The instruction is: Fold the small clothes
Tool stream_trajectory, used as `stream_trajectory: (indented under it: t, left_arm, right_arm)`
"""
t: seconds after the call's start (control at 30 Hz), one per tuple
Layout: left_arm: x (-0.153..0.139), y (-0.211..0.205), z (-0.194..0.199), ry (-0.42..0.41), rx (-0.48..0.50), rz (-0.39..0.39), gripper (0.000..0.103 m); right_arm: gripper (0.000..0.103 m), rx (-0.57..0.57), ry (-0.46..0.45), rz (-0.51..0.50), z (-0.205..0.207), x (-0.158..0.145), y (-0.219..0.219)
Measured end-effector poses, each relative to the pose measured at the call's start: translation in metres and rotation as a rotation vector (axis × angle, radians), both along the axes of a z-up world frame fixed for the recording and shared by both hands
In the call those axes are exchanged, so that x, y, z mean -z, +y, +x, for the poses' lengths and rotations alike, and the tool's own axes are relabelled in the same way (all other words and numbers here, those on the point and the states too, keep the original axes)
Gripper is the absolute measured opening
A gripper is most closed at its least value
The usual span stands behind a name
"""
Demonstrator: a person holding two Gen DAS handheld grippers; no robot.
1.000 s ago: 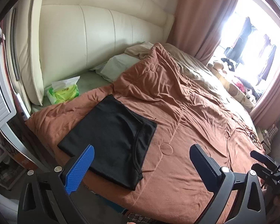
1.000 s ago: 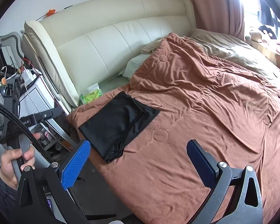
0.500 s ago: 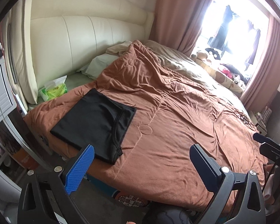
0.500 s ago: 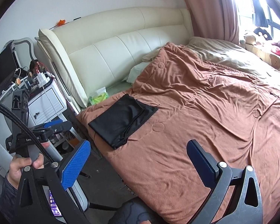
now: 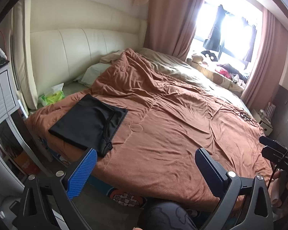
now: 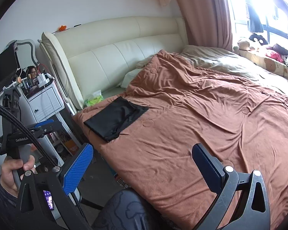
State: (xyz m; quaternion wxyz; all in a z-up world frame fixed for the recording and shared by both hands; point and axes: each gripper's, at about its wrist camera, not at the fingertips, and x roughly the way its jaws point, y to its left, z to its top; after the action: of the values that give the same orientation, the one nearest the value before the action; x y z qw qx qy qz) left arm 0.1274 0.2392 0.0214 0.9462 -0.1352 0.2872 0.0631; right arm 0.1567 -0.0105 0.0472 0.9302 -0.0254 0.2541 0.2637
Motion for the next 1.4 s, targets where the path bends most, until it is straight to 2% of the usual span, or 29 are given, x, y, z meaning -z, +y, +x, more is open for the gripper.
stream_trajectory:
  t: [0.23, 0.33, 0.5, 0.77, 1.17, 1.27, 1.4]
  left_arm:
    - [0.011, -0.037, -0.021, -0.014, 0.018, 0.005, 0.103]
    - [0.014, -0.054, -0.034, -0.035, 0.023, 0.022, 0.103]
    - [0.021, -0.082, -0.049, -0.054, 0.057, 0.072, 0.103]
    - [0.030, -0.119, -0.076, -0.103, 0.079, 0.131, 0.103]
    - [0.044, -0.148, -0.088, -0.151, 0.116, 0.199, 0.103]
    - [0.046, -0.146, -0.091, -0.157, 0.118, 0.165, 0.103]
    - [0.051, -0.149, -0.092, -0.147, 0.119, 0.186, 0.103]
  right_arm:
    - [0.103, 0.065, -0.001, 0.041, -0.037, 0.016, -0.025]
    - [0.103, 0.086, -0.052, 0.010, -0.062, 0.021, -0.033]
    - [0.103, 0.132, -0.082, -0.030, -0.092, 0.032, -0.046]
    - [0.103, 0.184, -0.140, -0.045, -0.136, 0.041, -0.058]
    - [0.103, 0.276, -0.120, -0.018, -0.151, 0.060, -0.070]
    - [0.103, 0.288, -0.112, -0.013, -0.151, 0.065, -0.068]
    - [0.103, 0.305, -0.105, -0.009, -0.151, 0.068, -0.065]
